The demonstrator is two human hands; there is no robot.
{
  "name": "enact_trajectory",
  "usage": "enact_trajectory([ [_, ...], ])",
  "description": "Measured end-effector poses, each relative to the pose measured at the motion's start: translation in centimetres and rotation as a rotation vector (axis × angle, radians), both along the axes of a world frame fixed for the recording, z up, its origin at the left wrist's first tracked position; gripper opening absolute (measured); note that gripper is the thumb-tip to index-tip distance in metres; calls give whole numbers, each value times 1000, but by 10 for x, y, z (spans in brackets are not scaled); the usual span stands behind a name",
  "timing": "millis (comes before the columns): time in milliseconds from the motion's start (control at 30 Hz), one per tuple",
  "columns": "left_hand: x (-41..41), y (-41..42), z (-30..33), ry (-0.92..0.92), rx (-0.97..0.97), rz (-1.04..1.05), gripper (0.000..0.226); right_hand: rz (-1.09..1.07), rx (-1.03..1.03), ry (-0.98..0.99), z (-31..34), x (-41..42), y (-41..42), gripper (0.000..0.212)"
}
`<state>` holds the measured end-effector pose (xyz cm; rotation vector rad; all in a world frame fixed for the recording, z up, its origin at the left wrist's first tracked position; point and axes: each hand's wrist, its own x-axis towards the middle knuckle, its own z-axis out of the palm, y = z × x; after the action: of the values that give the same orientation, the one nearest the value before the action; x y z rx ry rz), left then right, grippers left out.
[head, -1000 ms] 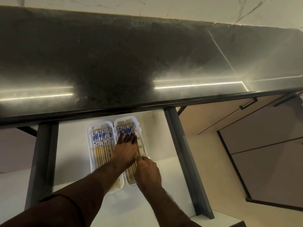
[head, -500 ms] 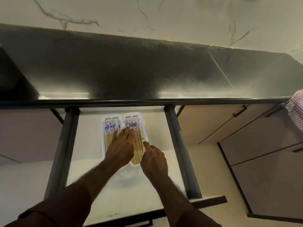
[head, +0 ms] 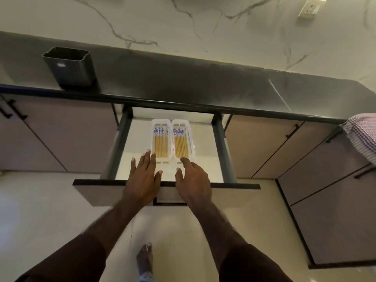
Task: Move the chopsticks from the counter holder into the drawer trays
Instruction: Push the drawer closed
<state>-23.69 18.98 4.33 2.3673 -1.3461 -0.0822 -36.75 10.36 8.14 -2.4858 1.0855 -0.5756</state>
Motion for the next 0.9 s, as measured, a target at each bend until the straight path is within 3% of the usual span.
enact_trajectory([
  [167, -14, 61, -22, 15, 29, 52, 64, 17, -9, 24, -23, -17, 39, 30],
  [400, 3, 109, -68, -14, 90, 152, 74, 51, 130, 211, -96, -24, 50, 31],
  [600, 21, 107, -92, -117, 140, 120, 73, 48, 194, 325, -138, -13, 38, 36],
  [900, 35, 74, -109, -141, 122, 56, 73, -123, 237, 311, -161, 0, 34, 32],
])
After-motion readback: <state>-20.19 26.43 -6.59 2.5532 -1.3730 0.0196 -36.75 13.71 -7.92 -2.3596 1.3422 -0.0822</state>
